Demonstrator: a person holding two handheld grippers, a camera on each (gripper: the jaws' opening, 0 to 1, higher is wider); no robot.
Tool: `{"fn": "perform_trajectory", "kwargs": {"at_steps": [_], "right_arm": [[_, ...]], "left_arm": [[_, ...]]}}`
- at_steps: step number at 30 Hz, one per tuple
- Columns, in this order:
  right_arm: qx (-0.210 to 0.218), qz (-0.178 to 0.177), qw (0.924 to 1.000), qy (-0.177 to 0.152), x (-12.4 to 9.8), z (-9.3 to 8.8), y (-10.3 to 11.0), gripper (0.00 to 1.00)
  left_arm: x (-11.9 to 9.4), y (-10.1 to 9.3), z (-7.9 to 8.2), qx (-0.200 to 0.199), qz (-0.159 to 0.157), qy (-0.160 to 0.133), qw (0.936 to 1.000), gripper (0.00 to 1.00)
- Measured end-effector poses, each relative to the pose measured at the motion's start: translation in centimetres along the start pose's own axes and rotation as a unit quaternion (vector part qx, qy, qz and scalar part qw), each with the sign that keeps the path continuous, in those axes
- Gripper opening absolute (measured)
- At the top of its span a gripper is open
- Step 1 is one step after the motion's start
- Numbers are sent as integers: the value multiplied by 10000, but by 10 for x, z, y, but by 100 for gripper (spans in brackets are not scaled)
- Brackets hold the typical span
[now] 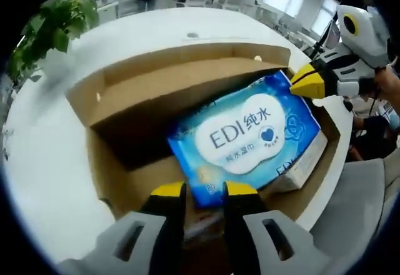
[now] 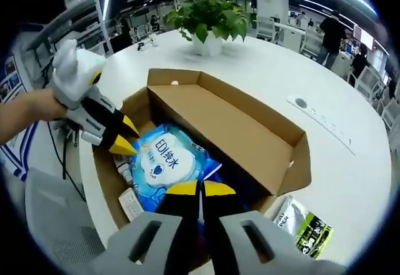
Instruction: Operate the shoe box by opening the lid, removing the specified soft item, and placing it in the target area until the item is outside and the box remains undamaged.
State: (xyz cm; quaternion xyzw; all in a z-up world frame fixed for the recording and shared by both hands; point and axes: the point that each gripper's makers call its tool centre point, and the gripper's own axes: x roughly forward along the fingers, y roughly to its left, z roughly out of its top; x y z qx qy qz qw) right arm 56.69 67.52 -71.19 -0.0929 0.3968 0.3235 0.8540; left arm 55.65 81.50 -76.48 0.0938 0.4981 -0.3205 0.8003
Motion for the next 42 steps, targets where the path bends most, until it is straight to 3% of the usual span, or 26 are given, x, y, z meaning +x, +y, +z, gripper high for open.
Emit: {"fn": "perform_trajectory", "kwargs": {"at_steps": [4, 8, 11, 19, 25, 42], "right_arm": [[6, -24, 10000, 47, -2, -6, -4, 0], [60, -2, 10000, 59, -3, -9, -6, 0], [74, 7, 10000, 55, -2, -10, -6, 0], [93, -19, 10000, 29, -4, -9, -6, 0], [169, -63, 9998, -17, -11, -7, -8, 0], [502, -100, 9978, -422, -47, 8, -12, 0]], "left_arm": [[7, 0, -4, -93, -88, 104, 9999, 21], [10, -7, -2, -453, -404, 17, 9982, 17], [12, -5, -3, -520, -397, 10, 9979, 16], [8, -6, 2, -471, -295, -116, 9984, 1], [5, -11, 4, -401, -317, -98, 9986, 0], [-37, -31, 26, -409, -310, -458, 9976, 0]]}}
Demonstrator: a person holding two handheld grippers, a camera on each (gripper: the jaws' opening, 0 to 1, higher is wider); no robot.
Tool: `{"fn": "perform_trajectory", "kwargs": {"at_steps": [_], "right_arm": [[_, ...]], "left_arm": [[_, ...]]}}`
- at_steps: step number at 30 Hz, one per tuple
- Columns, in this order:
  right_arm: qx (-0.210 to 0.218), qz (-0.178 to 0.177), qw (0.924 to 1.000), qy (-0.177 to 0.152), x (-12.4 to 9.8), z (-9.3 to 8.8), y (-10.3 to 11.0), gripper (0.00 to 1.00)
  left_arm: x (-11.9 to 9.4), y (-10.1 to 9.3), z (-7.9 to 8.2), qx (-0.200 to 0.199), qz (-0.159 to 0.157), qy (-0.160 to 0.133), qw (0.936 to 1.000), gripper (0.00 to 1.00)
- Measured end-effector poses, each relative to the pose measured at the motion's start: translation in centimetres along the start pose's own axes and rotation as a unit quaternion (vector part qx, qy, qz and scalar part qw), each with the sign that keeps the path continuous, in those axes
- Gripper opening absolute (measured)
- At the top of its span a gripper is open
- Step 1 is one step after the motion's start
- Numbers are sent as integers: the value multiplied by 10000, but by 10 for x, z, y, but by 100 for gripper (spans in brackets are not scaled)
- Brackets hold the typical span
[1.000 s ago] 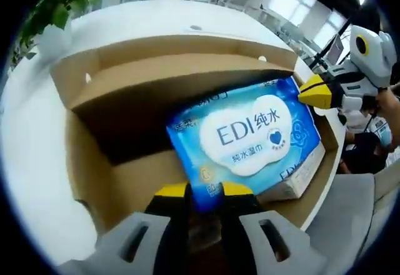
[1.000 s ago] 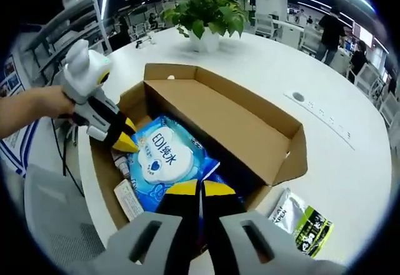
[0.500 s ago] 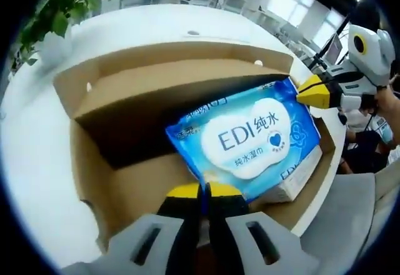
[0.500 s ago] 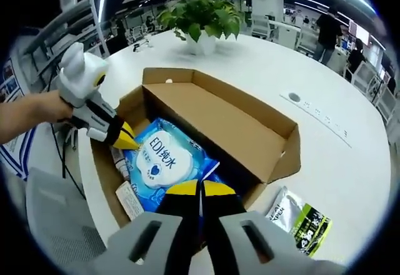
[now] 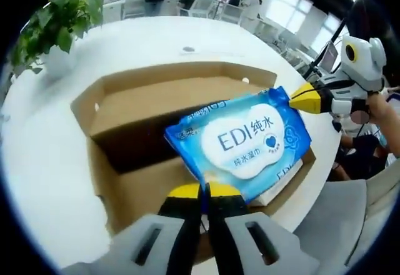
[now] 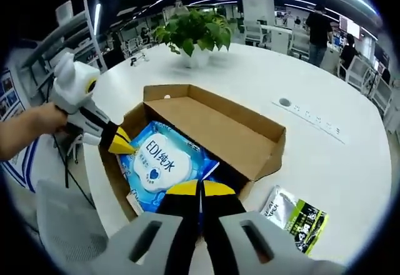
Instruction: Operate the shoe box by opening the lid, removing the specified soft item, and placing it in the target area until the item is outside and the box remains undamaged.
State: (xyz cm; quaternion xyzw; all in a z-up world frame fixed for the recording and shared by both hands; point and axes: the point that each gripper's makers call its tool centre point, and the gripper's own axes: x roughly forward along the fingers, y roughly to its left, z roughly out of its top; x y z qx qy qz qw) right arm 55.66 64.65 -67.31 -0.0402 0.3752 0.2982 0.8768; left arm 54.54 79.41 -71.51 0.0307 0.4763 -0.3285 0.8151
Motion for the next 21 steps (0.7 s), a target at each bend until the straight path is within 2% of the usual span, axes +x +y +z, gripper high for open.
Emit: {"fn": "perform_trajectory", "kwargs": {"at_steps": [10, 18, 21], "right_arm": [[204, -84, 9994, -275, -38, 10, -15, 0], [427, -279, 9979, -407, -70, 8, -44, 0], [523, -378, 9969, -439, -83, 3, -58, 0]], "left_arm": [[-21, -36, 28, 236, -12, -272, 9993, 0], [-18, -77, 53, 377, -166, -408, 9983, 0], [-12, -85, 60, 384, -234, -430, 9981, 0]]}}
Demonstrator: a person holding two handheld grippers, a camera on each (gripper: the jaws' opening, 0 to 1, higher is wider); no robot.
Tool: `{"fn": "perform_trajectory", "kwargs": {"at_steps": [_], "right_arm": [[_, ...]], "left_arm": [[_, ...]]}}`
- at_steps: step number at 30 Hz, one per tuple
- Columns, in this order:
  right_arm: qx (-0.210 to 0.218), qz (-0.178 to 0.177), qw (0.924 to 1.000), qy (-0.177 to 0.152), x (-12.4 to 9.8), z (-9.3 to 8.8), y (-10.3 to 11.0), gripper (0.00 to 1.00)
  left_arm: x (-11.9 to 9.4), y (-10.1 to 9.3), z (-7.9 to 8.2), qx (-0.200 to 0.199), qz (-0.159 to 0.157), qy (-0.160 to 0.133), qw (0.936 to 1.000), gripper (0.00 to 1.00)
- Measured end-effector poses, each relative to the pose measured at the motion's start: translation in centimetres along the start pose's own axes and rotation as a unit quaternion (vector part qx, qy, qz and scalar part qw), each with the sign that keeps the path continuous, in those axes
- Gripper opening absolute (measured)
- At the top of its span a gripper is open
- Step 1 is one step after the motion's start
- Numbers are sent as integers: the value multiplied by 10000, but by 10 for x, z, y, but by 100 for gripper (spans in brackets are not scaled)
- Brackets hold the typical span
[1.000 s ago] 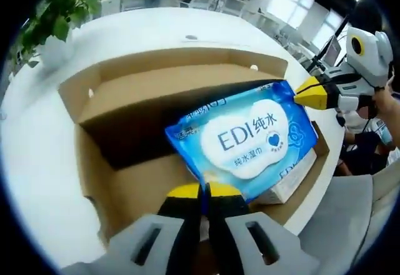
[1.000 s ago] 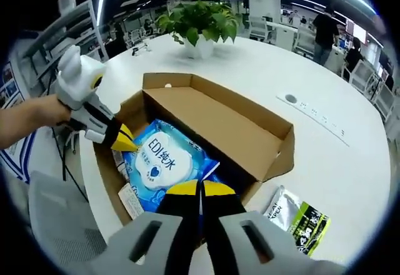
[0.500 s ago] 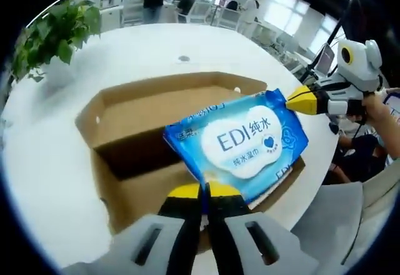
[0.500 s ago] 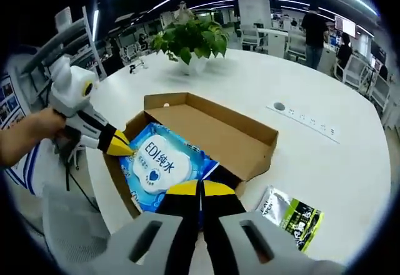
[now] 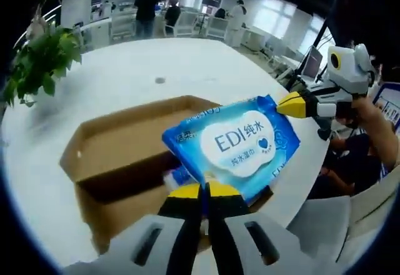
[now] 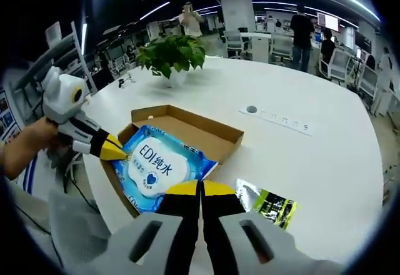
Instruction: Operate the shoe box by opening the lid, removing the specified soft item, and placing it in the target area until the item is outside and the box remains undamaged.
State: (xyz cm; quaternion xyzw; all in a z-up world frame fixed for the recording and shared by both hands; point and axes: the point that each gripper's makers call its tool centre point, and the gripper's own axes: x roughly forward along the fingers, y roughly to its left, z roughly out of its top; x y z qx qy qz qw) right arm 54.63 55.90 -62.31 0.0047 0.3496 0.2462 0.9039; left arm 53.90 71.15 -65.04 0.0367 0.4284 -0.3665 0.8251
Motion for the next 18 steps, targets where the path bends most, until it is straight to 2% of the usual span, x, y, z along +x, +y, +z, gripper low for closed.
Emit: {"fn": "perform_trajectory", "kwargs": {"at_steps": [5, 18], "right_arm": [[179, -126, 9998, -30, -15, -5, -22, 0], [532, -348, 9980, -68, -43, -18, -74, 0]], "left_arm": [[13, -23, 12, 79, -127, -32, 9999, 0], [45, -66, 36, 304, -316, -76, 9990, 0]]}}
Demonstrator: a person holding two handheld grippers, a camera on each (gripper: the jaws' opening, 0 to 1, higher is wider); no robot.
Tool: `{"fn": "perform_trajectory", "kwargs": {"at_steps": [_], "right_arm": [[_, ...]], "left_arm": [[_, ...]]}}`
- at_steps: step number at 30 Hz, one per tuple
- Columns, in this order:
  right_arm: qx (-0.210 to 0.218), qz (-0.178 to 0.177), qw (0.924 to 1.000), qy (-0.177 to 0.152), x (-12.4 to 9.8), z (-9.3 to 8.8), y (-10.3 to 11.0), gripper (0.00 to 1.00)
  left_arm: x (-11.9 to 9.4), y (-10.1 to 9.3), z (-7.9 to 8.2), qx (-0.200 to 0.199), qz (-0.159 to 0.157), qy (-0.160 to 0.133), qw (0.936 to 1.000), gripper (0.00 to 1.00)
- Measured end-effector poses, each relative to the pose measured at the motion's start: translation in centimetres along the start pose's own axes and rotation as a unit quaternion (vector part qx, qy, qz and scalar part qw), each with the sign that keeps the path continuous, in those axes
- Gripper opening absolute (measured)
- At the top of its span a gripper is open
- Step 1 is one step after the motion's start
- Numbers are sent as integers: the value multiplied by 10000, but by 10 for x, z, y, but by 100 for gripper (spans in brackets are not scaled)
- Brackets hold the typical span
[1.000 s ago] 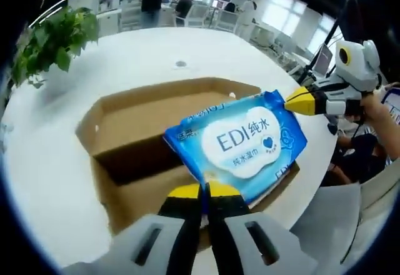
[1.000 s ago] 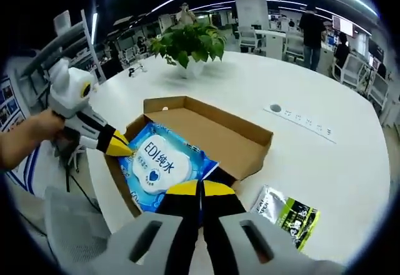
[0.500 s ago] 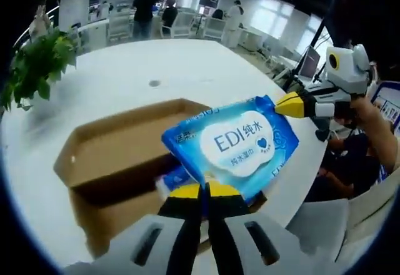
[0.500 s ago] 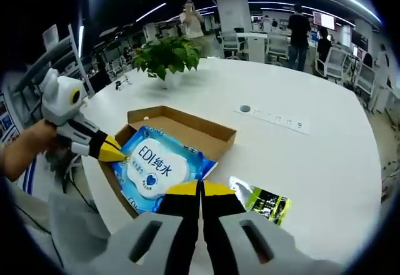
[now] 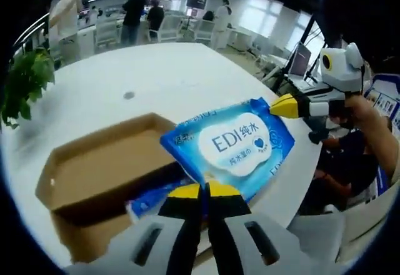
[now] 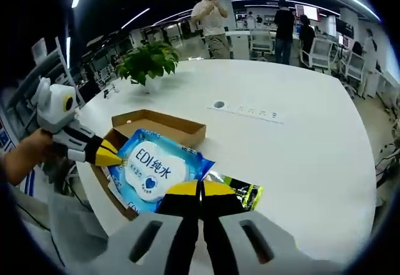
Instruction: Operate the shoe box by opening the lid, removing the specified soft item, and placing it in the target area until the item is outside and the box remains undamaged.
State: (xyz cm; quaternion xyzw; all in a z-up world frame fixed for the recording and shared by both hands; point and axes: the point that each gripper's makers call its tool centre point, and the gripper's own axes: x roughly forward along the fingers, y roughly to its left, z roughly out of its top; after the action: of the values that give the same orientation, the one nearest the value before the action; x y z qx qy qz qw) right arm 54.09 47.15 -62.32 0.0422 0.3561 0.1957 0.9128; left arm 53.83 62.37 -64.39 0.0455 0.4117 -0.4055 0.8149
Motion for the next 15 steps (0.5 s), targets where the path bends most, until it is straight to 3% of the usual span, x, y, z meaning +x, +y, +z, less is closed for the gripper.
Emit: {"fn": "perform_trajectory", "kwargs": {"at_steps": [8, 15], "right_arm": [[168, -149, 9997, 4, -8, -6, -35, 0], [225, -255, 9994, 76, -3, -18, -57, 0]], "left_arm": [[24, -22, 13, 75, -142, -57, 9999, 0], [48, -29, 13, 126, -184, 44, 9997, 0]]}}
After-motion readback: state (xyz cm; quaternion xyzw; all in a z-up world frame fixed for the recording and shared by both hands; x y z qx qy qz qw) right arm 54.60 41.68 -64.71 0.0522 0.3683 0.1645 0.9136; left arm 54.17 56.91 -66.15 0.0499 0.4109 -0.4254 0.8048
